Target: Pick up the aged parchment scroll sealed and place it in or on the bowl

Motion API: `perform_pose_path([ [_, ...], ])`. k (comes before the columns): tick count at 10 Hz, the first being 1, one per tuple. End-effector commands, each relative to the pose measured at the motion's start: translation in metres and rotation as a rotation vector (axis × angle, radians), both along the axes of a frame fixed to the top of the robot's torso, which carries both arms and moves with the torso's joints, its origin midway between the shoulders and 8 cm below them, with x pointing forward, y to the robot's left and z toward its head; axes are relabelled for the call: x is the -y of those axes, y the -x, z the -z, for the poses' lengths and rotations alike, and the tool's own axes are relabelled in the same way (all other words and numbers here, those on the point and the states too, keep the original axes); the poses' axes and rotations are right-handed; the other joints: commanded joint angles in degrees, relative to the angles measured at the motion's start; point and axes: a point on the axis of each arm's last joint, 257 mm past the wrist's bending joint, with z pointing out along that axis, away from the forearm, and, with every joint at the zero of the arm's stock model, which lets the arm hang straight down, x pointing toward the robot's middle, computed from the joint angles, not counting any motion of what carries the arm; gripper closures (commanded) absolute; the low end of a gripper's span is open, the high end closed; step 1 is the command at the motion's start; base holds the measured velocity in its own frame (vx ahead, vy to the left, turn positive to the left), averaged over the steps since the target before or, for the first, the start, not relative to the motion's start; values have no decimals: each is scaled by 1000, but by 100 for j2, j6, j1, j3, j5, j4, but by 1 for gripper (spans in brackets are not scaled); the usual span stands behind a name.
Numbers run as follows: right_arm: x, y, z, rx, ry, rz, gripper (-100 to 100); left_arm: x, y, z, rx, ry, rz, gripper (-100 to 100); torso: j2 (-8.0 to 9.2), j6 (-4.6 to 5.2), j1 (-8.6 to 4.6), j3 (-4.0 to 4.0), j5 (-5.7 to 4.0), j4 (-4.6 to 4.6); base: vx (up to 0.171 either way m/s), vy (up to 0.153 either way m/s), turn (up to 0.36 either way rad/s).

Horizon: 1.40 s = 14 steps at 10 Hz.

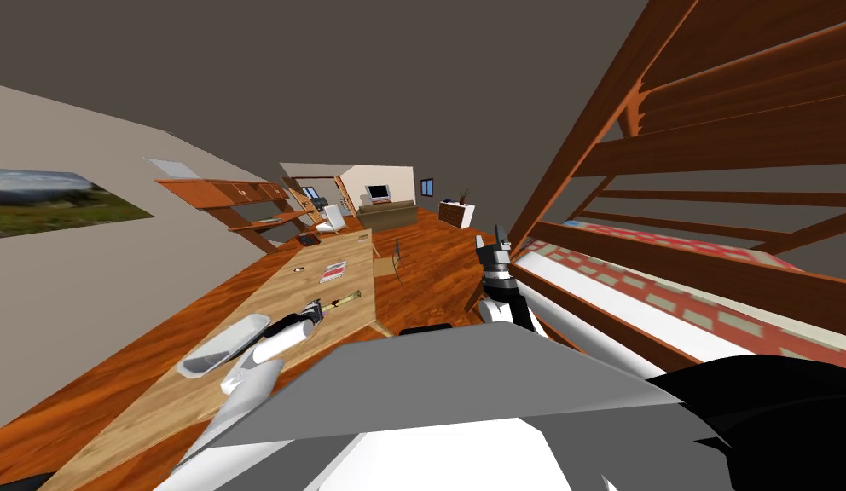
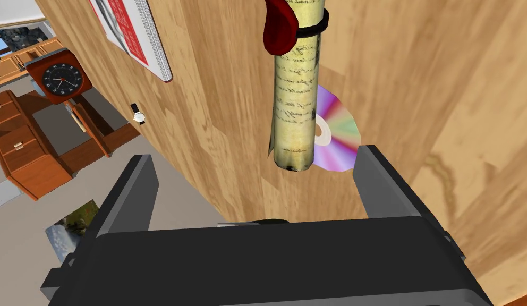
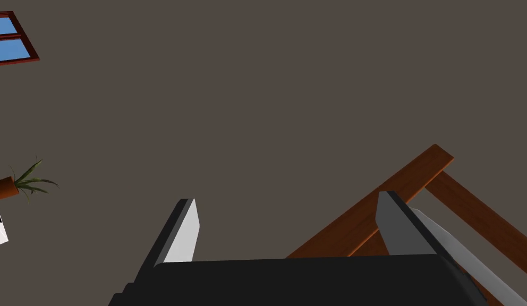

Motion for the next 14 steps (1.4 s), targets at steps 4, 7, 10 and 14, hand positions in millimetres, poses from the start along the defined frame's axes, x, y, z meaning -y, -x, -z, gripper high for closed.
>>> perform_pose_path([
  [4, 0, 0, 0, 0, 0, 0, 0, -10, 32, 30, -95, 104, -85, -100, 3, 1, 9, 2, 3, 0, 81, 37, -75],
  [7, 0, 0, 0, 0, 0, 0, 0, -11, 63, 54, -170, 201, -156, -100, 3, 0, 12, 1, 3, 0, 88, 55, -80],
  [10, 0, 0, 0, 0, 0, 0, 0, -6, 85, 71, -220, 269, -200, -100, 6, -1, 11, 3, 3, 0, 78, 53, -66],
  [14, 0, 0, 0, 0, 0, 0, 0, 2, 81, 81, -211, 258, -193, -100, 31, -2, 2, 17, 1, 6, 19, 34, -2],
])
